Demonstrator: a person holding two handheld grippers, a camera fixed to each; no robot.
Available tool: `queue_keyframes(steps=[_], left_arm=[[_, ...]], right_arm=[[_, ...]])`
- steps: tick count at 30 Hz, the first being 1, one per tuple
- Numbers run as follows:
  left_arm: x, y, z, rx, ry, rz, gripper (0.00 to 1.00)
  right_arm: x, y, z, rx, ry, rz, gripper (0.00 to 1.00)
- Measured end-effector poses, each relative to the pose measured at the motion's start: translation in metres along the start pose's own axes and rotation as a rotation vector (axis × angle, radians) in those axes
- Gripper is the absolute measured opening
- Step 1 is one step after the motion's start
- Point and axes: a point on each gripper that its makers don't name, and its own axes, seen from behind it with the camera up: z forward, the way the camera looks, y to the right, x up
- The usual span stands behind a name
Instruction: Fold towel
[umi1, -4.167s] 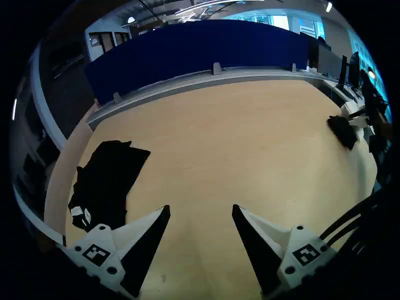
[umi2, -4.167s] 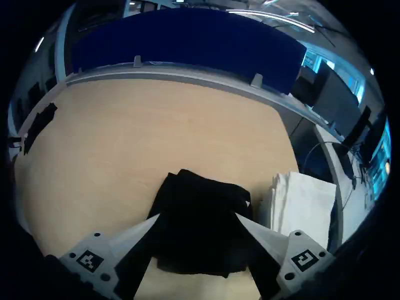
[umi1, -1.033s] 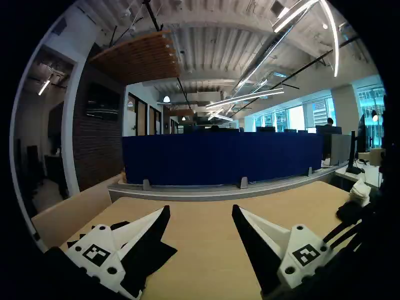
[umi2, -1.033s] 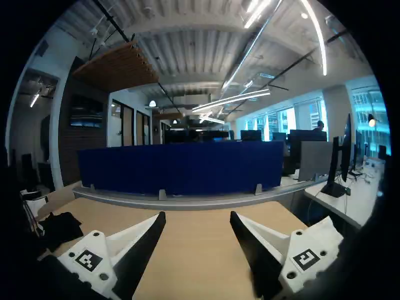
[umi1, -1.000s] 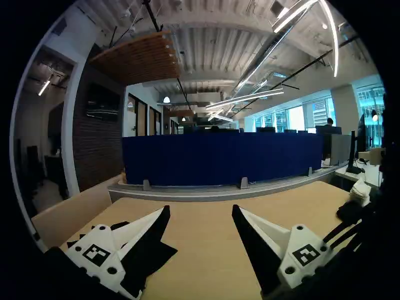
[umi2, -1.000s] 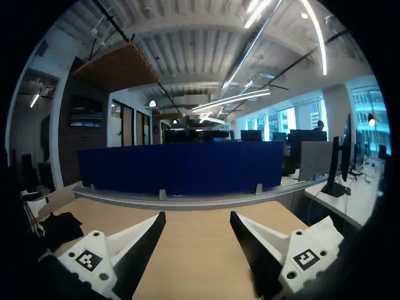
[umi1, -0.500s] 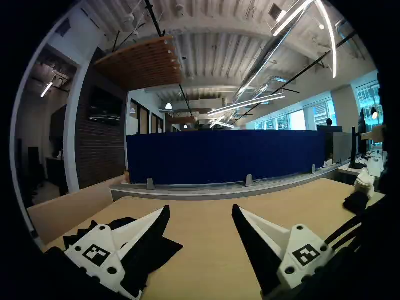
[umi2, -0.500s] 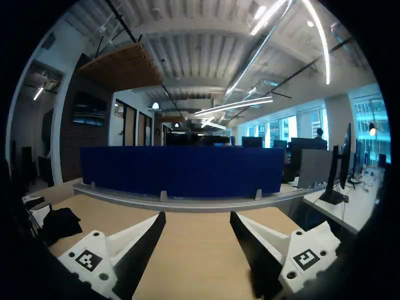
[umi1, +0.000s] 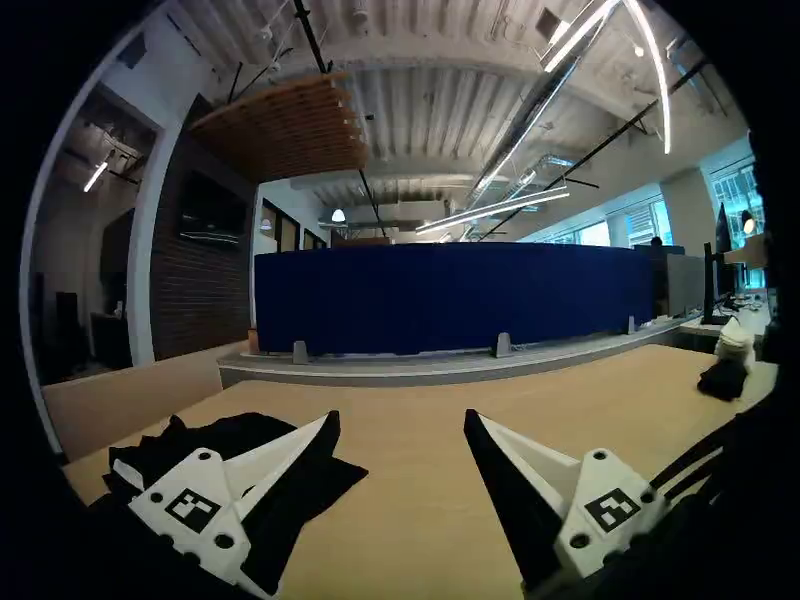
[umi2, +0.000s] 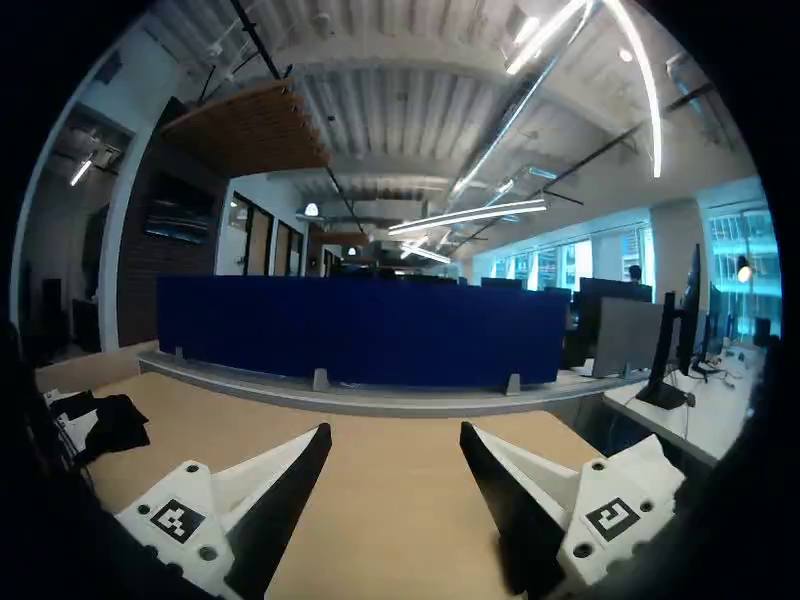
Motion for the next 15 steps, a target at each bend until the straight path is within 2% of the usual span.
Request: queue_keyframes(steps=[6, 15], left_arm=[[-0.013, -0.005, 0.000, 0.007, 0.005, -0.016, 0.92], [-0.021, -0.003, -0.001, -0.001, -0.003, -0.012, 0.92]], right_arm=[[-0.006, -0.003, 0.001, 0.000, 0.006, -0.004, 1.00], [-0.017, -0.001, -0.001, -0.008, 0.005, -0.001, 1.00]])
